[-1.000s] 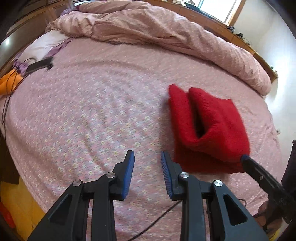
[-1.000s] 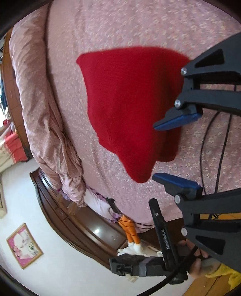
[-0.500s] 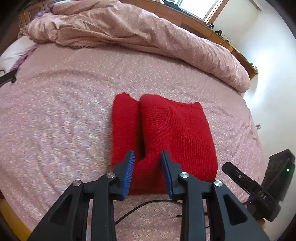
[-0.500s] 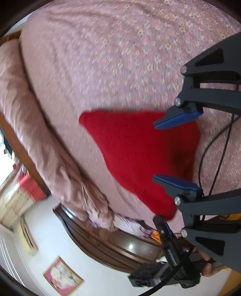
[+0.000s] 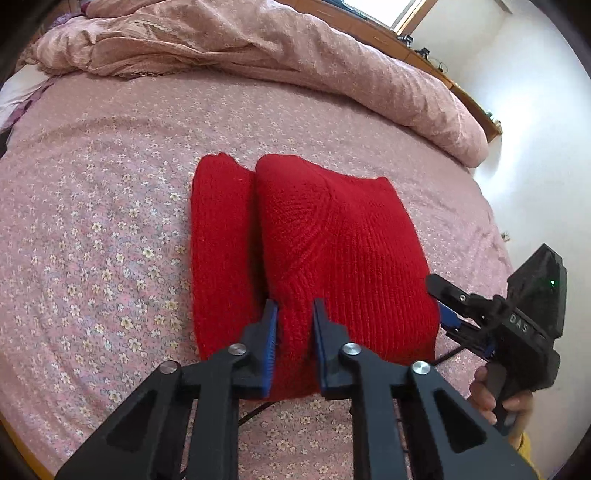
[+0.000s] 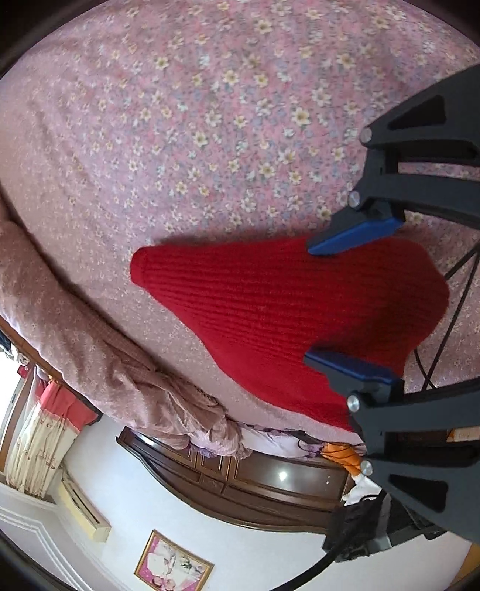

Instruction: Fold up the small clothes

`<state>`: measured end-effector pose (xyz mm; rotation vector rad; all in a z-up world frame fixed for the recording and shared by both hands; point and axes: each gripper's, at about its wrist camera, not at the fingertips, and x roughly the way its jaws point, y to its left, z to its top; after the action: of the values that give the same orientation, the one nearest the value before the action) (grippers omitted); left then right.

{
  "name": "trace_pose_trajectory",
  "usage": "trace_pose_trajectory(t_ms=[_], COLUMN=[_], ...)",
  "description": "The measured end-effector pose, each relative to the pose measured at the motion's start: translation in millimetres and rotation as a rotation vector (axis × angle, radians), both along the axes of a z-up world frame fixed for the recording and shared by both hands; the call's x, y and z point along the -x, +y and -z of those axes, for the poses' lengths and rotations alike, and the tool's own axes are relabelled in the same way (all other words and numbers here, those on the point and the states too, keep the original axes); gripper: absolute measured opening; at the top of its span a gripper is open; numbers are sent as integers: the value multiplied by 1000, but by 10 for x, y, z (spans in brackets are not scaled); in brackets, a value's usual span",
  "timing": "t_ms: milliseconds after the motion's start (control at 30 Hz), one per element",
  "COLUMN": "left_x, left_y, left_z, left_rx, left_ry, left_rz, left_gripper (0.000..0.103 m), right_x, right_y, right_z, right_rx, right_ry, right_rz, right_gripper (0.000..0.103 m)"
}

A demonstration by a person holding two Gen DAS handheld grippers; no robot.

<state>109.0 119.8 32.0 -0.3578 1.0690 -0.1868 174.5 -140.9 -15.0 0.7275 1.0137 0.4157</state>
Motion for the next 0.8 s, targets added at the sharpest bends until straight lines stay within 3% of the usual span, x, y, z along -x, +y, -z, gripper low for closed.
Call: trace_pose_trajectory(t_ms=[133,233,367,567,667,800], left_x=[189,359,432,422,394,402], left_y=[155,300,483,705,686,676], left_z=[-112,-151,57,463,512,420], left_rx=[37,18,7,87,95,100], left_ry=[-54,-79,-25,62,67,44], left_rz=[-40,-79,-133,-204,-204,-203], left_gripper=[7,7,7,8,10,13], right_x=[-12,20,43,50,99,136], right_y=[126,328,692,985,959,888], right_z=[-90,-242,-388,-345,-305,-364], right_rx=[24,54,144,254,300,289], right_ry=[-46,-106,-172,-182,-188,-183], right_rz=[-59,-134,-219,-259,-266,-253], right_gripper=[59,56,55,55,55,55])
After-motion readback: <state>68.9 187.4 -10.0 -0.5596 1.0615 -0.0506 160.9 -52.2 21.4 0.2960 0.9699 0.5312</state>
